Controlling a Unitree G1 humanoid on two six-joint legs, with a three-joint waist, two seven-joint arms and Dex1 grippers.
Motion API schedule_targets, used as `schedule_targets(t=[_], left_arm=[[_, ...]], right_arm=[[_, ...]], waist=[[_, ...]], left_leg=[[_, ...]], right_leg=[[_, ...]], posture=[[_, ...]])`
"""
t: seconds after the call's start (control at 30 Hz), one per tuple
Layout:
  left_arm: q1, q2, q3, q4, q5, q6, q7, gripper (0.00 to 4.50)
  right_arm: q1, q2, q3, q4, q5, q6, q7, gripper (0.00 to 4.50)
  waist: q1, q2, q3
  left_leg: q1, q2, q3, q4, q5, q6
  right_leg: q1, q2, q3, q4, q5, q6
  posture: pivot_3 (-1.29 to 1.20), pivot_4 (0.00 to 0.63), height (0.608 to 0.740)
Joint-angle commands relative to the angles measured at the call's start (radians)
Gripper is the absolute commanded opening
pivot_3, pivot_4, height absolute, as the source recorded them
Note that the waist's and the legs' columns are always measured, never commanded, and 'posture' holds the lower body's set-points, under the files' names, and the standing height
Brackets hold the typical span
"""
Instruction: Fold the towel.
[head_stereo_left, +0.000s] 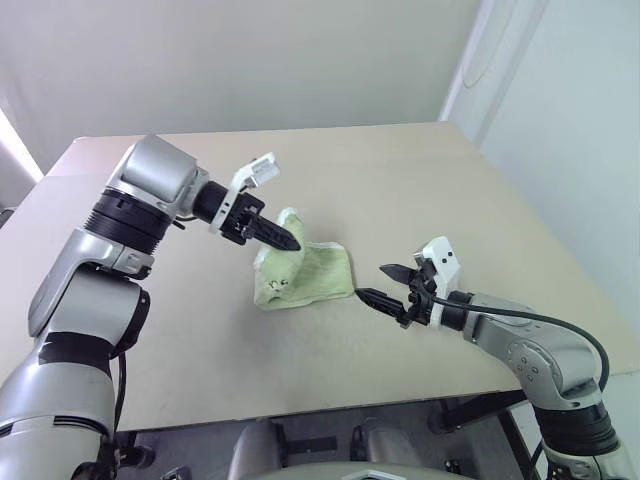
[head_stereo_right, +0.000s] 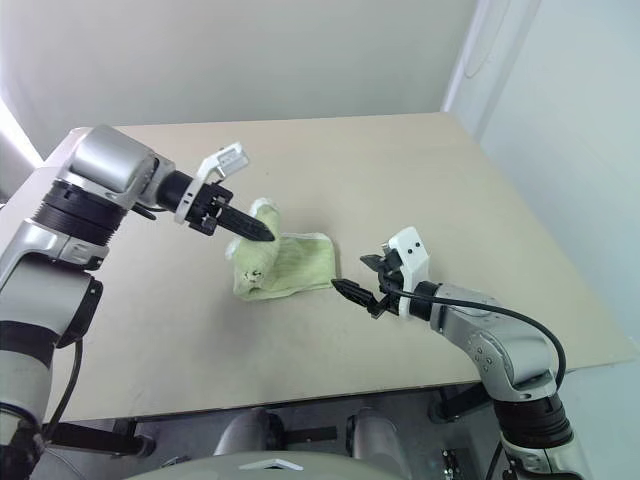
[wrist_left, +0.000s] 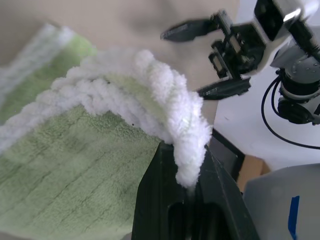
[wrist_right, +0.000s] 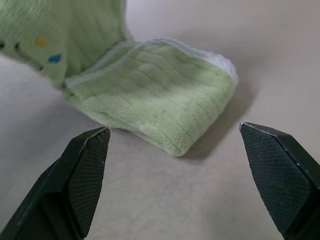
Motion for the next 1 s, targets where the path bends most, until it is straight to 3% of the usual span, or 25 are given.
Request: schedule_targets(t=[0.03,0.23,0.37,0.57,1.0], left_arm=[[-0.008,-0.065,-0.007,0.056,-0.011,0.023,0.082,0.01],[-0.043,-0.204,0.063,0.277,0.026,-0.014,0.273,0.01],[-0.083,-0.212,0.095,0.39,0.031,-0.04,0.311,0.01],[-0.149,-0.199,0.132,0.482,0.036,-0.042,0.342,0.01],[-0.124,-0.343,0.195,0.543,0.069,-0.183,0.428,0.01]], right_arm=[[-0.012,0.016,-0.026,-0.002,-0.011,-0.027,-0.017,4.36],[0.001,0.031,-0.034,0.002,-0.024,-0.034,-0.039,4.36],[0.021,0.032,-0.044,-0.014,-0.017,-0.027,-0.047,4.36],[0.036,0.035,-0.051,-0.018,-0.015,-0.024,-0.055,4.36],[0.035,0.053,-0.042,0.012,-0.053,-0.033,-0.069,4.36]], waist=[[0.003,0.0,0.0],[0.002,0.0,0.0],[-0.001,0.0,0.0],[0.0,0.0,0.0],[0.002,0.0,0.0]], left_leg=[[0.0,0.0,0.0,0.0,0.0,0.0],[0.0,-0.001,0.0,0.001,0.0,0.0],[-0.001,-0.001,0.0,0.001,0.0,0.0],[-0.001,-0.001,0.0,0.001,0.0,0.0],[-0.001,-0.002,0.001,0.002,0.0,0.0]], right_leg=[[0.0,0.0,0.0,0.0,0.0,0.0],[0.0,-0.001,0.001,0.001,0.002,0.003],[-0.002,0.0,0.001,0.002,0.002,0.004],[-0.002,0.0,0.001,0.004,0.002,0.003],[-0.003,-0.001,0.002,0.005,0.002,0.003]], posture=[[0.0,0.0,0.683],[0.0,0.0,0.683],[0.0,0.0,0.683],[0.0,0.0,0.683],[0.0,0.0,0.683]])
